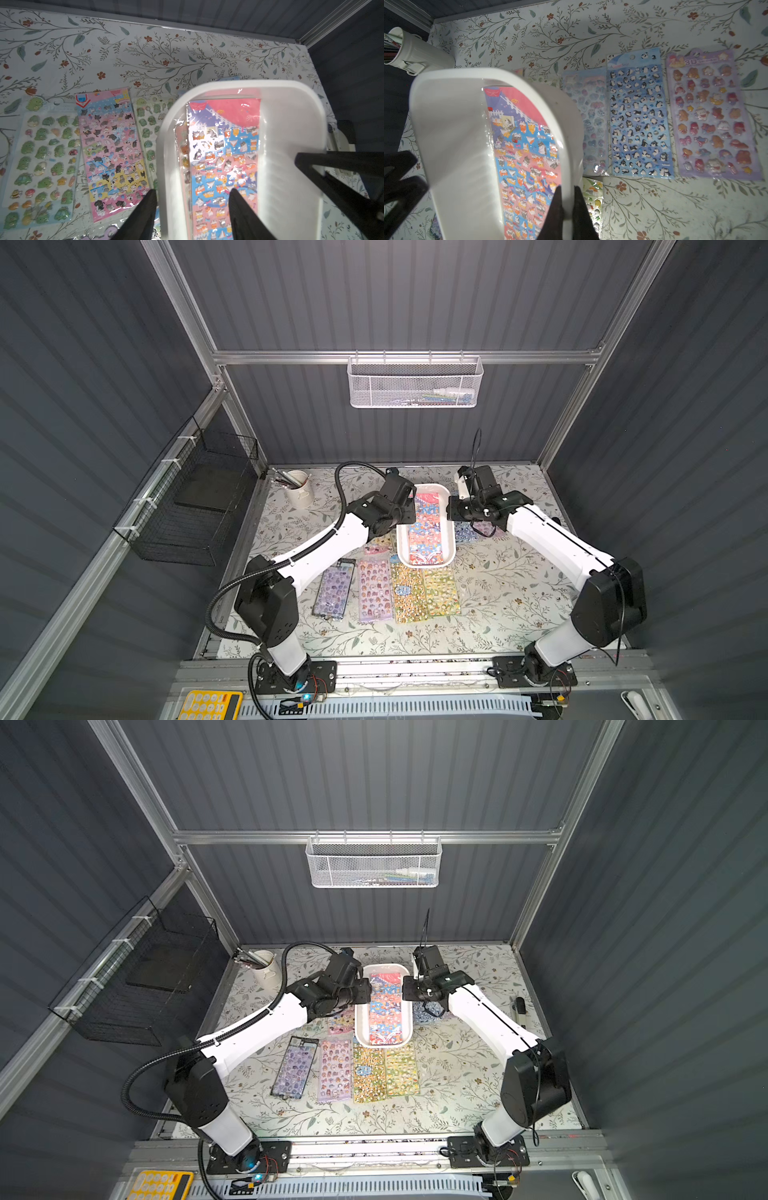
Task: Take the stickers out of the storage box
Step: Adjust the storage box, then pick up the sticker from the storage box.
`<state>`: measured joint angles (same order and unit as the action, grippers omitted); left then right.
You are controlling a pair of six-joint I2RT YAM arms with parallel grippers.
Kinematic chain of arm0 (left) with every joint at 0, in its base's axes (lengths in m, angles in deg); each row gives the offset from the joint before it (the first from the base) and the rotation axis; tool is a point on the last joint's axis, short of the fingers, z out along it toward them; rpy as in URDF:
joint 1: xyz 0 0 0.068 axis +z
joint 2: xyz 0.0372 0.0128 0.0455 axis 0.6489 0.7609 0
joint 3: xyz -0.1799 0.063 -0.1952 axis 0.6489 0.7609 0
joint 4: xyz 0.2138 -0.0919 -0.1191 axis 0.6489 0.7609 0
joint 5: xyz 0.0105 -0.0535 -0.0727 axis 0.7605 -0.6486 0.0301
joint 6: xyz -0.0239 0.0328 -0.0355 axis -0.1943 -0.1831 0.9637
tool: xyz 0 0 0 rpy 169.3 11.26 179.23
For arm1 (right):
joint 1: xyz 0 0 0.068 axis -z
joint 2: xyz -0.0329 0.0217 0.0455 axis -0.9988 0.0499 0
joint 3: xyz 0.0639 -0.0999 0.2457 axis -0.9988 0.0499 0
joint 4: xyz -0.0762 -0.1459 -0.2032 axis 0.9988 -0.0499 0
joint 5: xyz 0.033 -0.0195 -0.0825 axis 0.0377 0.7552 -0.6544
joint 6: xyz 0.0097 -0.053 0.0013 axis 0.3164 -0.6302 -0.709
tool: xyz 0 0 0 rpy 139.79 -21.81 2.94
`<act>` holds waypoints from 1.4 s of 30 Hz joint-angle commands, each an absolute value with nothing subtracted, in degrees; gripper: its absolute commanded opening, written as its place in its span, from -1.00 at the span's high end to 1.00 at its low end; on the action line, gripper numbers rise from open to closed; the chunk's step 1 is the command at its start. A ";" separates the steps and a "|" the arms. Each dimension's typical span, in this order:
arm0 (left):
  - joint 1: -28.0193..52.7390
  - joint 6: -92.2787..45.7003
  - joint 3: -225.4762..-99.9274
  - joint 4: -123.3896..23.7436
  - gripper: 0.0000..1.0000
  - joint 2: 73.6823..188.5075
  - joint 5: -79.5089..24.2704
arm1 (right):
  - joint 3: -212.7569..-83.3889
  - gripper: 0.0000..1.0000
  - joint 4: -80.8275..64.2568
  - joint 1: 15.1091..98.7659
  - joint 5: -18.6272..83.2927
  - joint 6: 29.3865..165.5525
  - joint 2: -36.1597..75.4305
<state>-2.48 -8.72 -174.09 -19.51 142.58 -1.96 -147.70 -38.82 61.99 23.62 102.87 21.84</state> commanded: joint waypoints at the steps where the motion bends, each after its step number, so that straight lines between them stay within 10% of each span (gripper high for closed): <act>1: -2.99 -11.49 -176.47 -17.36 -0.03 138.46 -1.73 | -146.95 1.00 -37.85 62.31 24.22 103.98 20.17; 33: -14.90 -11.29 -190.22 -10.75 0.91 159.42 14.35 | -142.01 1.00 -37.16 66.09 25.97 105.29 10.67; 42: -15.01 -11.40 -191.18 -11.34 0.39 163.11 14.94 | -140.23 1.00 -35.69 66.20 27.90 105.72 7.71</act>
